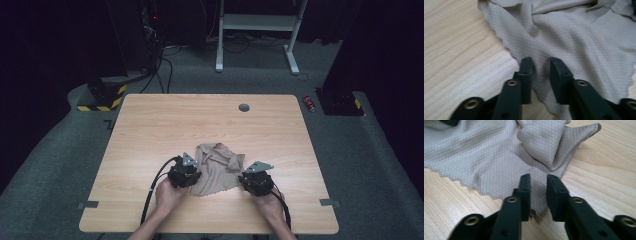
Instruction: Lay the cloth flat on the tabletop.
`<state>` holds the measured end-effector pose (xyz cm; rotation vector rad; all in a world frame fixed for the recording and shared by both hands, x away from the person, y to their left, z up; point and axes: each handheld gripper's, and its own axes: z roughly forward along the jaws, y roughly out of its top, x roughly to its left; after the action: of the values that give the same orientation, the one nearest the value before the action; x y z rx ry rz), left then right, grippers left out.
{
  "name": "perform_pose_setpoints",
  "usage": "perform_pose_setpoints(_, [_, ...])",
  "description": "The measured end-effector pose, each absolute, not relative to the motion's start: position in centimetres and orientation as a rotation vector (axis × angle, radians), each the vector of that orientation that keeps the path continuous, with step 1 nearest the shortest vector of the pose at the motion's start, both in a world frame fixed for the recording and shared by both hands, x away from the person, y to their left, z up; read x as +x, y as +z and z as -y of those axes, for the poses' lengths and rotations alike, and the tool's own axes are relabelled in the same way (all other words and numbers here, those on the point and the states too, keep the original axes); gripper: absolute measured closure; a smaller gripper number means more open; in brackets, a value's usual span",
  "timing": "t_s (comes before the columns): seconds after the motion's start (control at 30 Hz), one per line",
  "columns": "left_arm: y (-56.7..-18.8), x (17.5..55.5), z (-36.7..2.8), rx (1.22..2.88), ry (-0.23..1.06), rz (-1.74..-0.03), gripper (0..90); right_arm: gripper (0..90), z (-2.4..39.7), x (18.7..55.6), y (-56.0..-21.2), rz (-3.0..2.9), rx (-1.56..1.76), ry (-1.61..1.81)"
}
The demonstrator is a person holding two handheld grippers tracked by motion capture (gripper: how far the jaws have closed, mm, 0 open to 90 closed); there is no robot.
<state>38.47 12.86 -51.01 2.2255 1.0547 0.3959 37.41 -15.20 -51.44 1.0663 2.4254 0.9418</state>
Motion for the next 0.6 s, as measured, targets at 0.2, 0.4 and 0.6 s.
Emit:
perform_pose_setpoints(0.2, [-50.9,38.5,-13.2,2.243,0.402,-1.054,89.4,89.5,15.1,37.3,-51.3,-2.431,1.031,0.921])
perform_pose_setpoints(0.4, [-50.2,38.3,-14.8,2.211,0.426,-1.08,89.5,89.8,15.9,36.9,-50.3,-2.389,1.027,0.969])
perform_pose_setpoints(0.6, [-50.1,38.0,-16.3,2.167,0.431,-1.128,88.3,89.0,16.1,36.7,-50.4,-2.389,1.034,0.958])
